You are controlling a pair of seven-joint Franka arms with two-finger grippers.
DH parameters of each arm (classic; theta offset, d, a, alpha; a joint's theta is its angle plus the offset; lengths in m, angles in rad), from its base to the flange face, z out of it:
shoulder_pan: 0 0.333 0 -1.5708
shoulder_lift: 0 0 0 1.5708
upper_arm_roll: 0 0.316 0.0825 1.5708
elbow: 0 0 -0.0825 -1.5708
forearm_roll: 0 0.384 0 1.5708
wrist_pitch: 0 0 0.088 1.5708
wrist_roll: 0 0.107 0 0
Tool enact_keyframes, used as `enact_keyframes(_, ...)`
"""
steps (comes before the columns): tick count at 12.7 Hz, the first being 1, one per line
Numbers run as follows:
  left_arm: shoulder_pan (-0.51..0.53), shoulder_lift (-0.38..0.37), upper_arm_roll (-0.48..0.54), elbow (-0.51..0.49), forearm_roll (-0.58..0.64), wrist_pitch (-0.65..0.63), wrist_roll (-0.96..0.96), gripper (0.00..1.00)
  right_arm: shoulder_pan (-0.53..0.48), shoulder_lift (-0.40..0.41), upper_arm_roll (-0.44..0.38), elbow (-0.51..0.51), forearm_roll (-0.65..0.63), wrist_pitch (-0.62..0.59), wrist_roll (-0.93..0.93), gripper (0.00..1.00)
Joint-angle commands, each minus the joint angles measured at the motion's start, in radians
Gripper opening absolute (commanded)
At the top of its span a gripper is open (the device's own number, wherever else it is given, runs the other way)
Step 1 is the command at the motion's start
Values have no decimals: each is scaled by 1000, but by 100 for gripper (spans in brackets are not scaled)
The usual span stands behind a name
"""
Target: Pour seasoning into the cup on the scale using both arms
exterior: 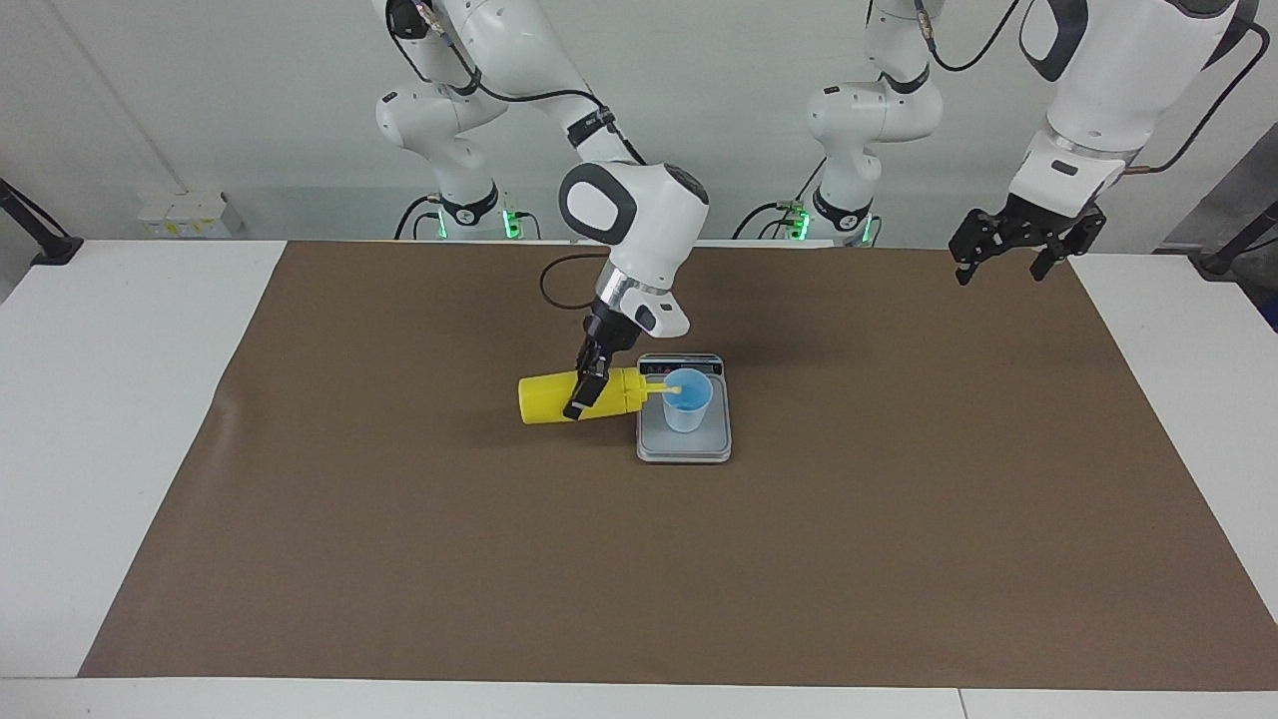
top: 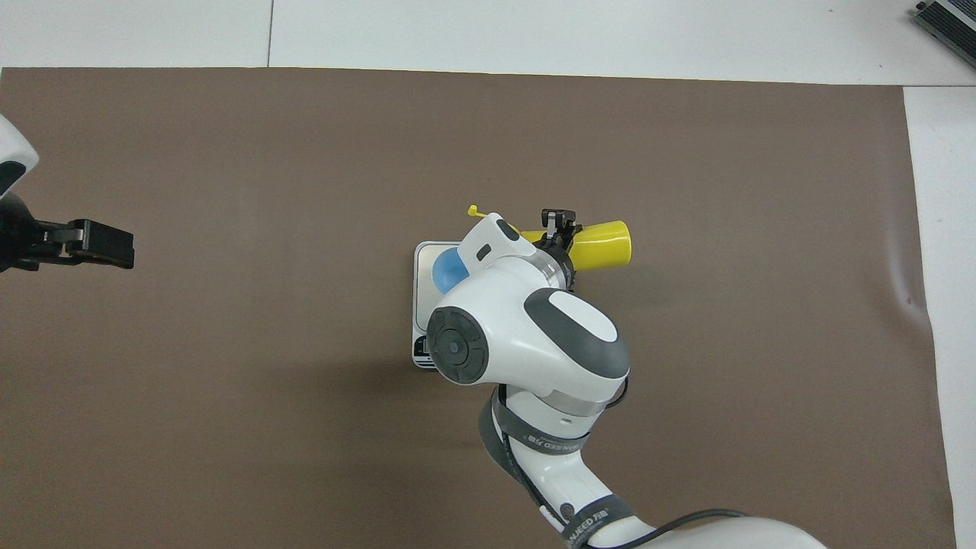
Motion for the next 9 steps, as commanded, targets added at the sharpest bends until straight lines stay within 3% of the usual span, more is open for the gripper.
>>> enact_keyframes(1, 12, -30, -2, -33, -15, 0, 2, 100, 17, 43, 2, 59, -53, -58, 35, 0)
enact_keyframes(9, 12, -30, -2, -33, -15, 0, 1, 100, 47, 67, 2, 99, -112, -156, 85, 0)
